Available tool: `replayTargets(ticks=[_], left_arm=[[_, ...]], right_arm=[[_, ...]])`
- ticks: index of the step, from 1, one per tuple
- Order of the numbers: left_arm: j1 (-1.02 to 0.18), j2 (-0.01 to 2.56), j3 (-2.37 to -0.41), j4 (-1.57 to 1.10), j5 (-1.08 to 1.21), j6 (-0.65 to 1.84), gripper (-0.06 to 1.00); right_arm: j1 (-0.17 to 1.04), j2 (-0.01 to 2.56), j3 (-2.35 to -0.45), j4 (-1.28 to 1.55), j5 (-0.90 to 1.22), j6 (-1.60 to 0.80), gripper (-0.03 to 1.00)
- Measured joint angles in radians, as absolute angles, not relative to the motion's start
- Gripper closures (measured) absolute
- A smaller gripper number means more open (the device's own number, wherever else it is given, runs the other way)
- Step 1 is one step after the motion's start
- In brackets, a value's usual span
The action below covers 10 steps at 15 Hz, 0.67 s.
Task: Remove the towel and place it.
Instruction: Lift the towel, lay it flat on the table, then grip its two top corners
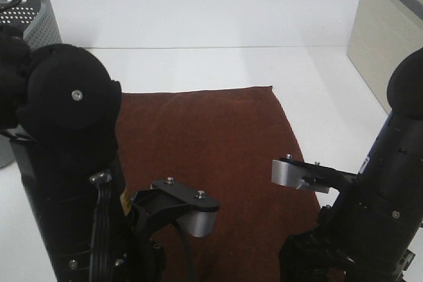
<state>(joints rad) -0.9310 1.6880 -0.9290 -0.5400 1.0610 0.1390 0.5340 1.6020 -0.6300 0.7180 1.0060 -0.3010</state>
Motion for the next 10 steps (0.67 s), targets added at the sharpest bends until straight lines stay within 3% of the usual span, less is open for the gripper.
replayTargets(ticks=[4, 8, 10], left_arm=[[-0.897, 1.682, -1.035, -0.486, 1.103, 0.139, -0.02], [-0.624, 1.685, -1.185, -0.414, 1.096, 0.184, -0.02], [-0.491, 1.715, -1.259, -0.411, 1.077, 0.214, -0.02]], right_arm=[[0.528, 1.573, -0.727, 0.634, 1.014, -0.268, 0.15], [0.284, 1.551, -0.97, 0.558, 1.051, -0.25, 0.15], [0.227, 1.598, -1.107, 0.534, 1.086, -0.251, 0.15]])
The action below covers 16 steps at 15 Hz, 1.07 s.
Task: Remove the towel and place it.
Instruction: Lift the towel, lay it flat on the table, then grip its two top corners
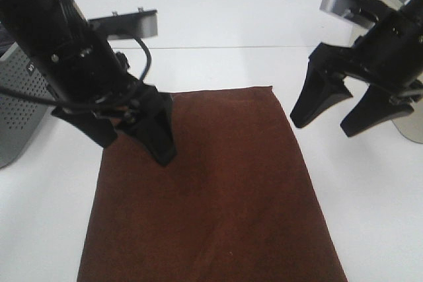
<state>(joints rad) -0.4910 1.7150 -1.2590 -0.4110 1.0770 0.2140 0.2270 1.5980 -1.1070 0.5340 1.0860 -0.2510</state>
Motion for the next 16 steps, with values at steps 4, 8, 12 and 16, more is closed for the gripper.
replayTargets(ticks=[4, 8, 12, 16], left_arm=[[-0.322, 1.827, -1.38, -0.411, 1.022, 0.225, -0.02], [-0.225, 1.944, -1.49, -0.404, 0.982, 0.225, -0.02], [-0.202, 2.08, -1.589, -0.396, 0.935, 0.225, -0.02], [-0.183, 2.228, -1.701, -0.393, 0.926, 0.225, -0.02]], right_arm=[[0.224, 1.814, -1.423, 0.439, 1.164, -0.252, 0.15], [0.184, 2.055, -1.744, 0.389, 1.211, -0.25, 0.15], [0.119, 2.235, -1.983, 0.415, 1.214, -0.233, 0.15], [0.092, 2.362, -2.056, 0.436, 1.216, -0.262, 0.15]])
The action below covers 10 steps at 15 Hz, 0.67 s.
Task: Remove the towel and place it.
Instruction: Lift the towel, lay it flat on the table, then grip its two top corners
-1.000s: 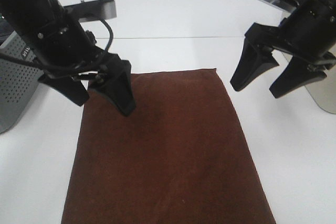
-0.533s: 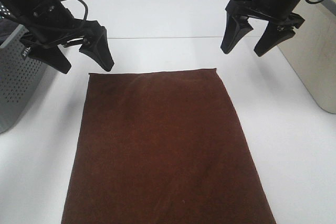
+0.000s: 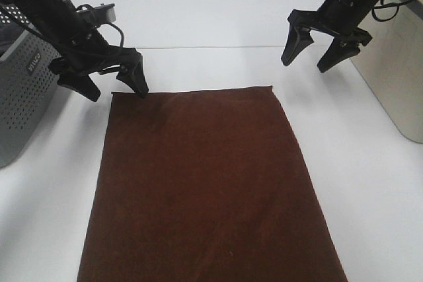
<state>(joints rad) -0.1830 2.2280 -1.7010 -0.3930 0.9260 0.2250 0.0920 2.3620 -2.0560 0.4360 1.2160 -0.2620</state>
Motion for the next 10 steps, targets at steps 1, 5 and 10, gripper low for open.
replayTargets(ticks=[1, 5, 10], left_arm=[[-0.183, 2.261, -1.742, -0.393, 0.93, 0.226, -0.02], [-0.177, 2.354, -1.86, -0.369, 0.984, 0.23, -0.02], [-0.117, 2.404, -1.874, -0.368, 1.017, 0.255, -0.02]], right_arm=[[0.09, 2.391, -2.069, 0.438, 1.217, -0.273, 0.15], [0.064, 2.476, -2.145, 0.46, 1.218, -0.286, 0.15], [0.061, 2.544, -2.168, 0.536, 1.218, -0.337, 0.15]])
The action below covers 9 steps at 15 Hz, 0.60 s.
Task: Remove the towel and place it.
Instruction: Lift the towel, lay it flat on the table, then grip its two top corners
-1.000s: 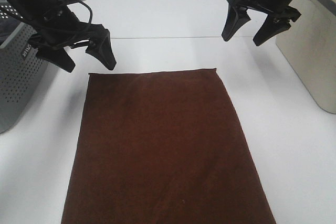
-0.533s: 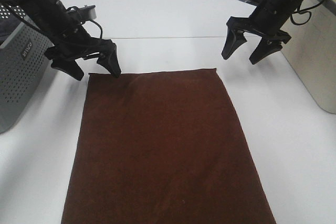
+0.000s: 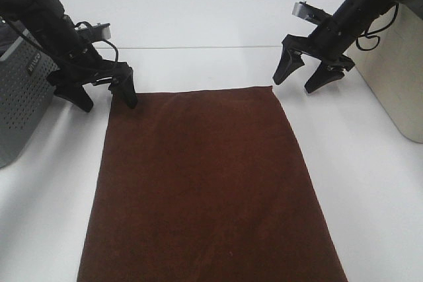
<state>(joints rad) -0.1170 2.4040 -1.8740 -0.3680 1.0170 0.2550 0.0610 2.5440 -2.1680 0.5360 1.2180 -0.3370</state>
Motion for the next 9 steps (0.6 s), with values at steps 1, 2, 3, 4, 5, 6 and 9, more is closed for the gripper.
replayTargets(ticks=[1, 2, 3, 4, 5, 6, 9], left_arm=[[-0.117, 2.404, -1.874, -0.371, 1.009, 0.264, -0.02], [-0.117, 2.406, -1.874, -0.373, 0.994, 0.267, -0.02], [-0.117, 2.409, -1.876, -0.381, 0.984, 0.268, -0.02], [-0.117, 2.414, -1.879, -0.394, 0.98, 0.275, -0.02], [-0.117, 2.416, -1.88, -0.401, 0.975, 0.286, -0.02], [-0.117, 2.417, -1.882, -0.405, 0.972, 0.289, -0.02], [-0.117, 2.419, -1.883, -0.407, 0.972, 0.293, -0.02]], right_arm=[[0.061, 2.551, -2.168, 0.536, 1.218, -0.34, 0.15], [0.061, 2.559, -2.168, 0.536, 1.218, -0.345, 0.15], [0.061, 2.563, -2.168, 0.536, 1.218, -0.346, 0.15], [0.061, 2.572, -2.168, 0.536, 1.218, -0.347, 0.15], [0.061, 2.577, -2.168, 0.543, 1.218, -0.35, 0.15], [0.061, 2.58, -2.17, 0.546, 1.218, -0.354, 0.15], [0.061, 2.583, -2.173, 0.547, 1.218, -0.355, 0.15]])
